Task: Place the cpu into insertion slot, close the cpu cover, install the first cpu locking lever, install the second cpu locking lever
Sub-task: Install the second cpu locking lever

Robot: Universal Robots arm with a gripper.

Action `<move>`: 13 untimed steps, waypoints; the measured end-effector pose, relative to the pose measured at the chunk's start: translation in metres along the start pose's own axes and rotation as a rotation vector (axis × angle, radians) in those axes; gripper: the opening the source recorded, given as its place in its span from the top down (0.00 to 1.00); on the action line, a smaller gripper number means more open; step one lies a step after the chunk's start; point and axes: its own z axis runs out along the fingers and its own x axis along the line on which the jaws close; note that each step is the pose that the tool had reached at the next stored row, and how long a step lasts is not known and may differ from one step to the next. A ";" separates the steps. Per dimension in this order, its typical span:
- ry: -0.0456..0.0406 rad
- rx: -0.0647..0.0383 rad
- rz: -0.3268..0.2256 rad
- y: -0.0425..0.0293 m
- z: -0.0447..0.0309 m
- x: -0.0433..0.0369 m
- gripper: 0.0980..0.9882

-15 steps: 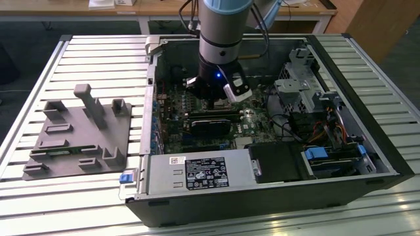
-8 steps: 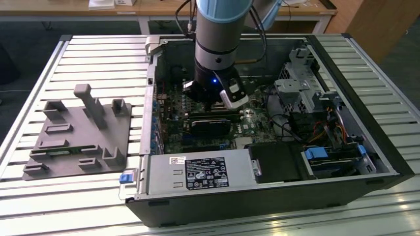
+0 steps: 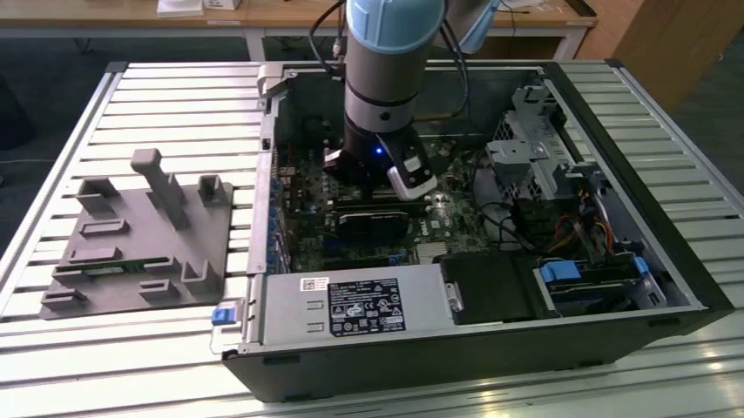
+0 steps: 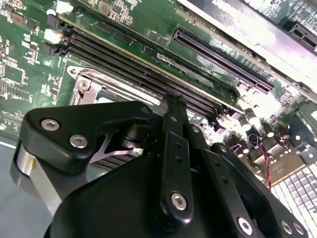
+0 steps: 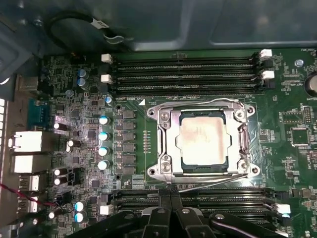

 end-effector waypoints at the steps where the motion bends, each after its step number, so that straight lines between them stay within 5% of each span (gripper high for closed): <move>1: 0.0000 0.000 0.000 -0.0002 0.0009 0.0004 0.99; 7: -0.0016 -0.008 0.000 -0.0027 0.0040 0.0045 0.99; 13: -0.0002 -0.043 -0.001 -0.0034 0.0079 0.0061 0.99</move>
